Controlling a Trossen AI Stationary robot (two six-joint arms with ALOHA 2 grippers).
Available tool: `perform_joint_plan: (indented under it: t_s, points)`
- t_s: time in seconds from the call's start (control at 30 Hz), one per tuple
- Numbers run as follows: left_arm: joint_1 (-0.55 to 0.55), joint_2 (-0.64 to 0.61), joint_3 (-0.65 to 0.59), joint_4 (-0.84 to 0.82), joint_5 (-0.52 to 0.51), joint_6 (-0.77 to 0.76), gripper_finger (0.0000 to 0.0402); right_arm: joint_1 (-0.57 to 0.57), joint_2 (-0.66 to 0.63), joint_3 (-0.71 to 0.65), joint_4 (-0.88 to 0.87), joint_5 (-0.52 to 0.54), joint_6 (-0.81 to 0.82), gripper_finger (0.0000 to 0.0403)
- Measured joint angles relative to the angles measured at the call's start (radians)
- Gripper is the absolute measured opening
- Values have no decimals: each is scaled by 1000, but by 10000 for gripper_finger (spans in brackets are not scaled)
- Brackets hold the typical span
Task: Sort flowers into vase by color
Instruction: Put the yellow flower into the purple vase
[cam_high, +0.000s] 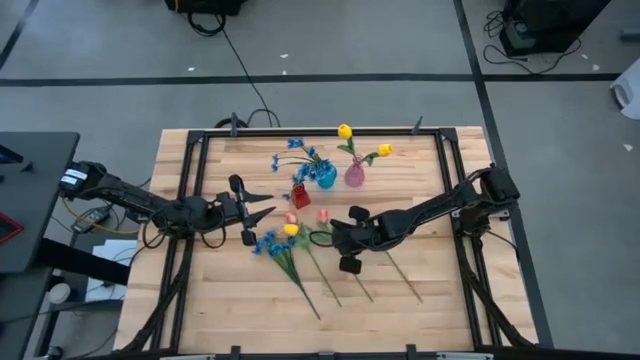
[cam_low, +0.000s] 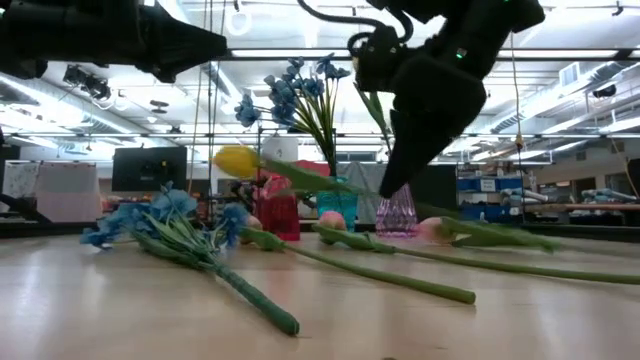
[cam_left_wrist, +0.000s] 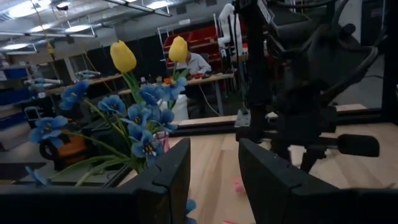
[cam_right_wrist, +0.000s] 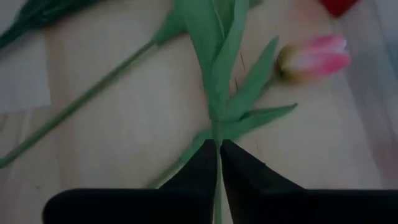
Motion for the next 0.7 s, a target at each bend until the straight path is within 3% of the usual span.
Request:
perform_joint_plan:
  t_s: [0.13, 0.37, 0.7]
  points:
    - [0, 0, 0, -2, 0, -13, 142, -3, 4, -2, -15, -16, 27, 63]
    - [0, 0, 0, -7, 0, -20, 142, -20, 5, -37, 169, -18, -11, 112]
    - [0, 0, 0, -21, 0, -21, 142, -31, 6, -130, 320, -21, -61, 119]
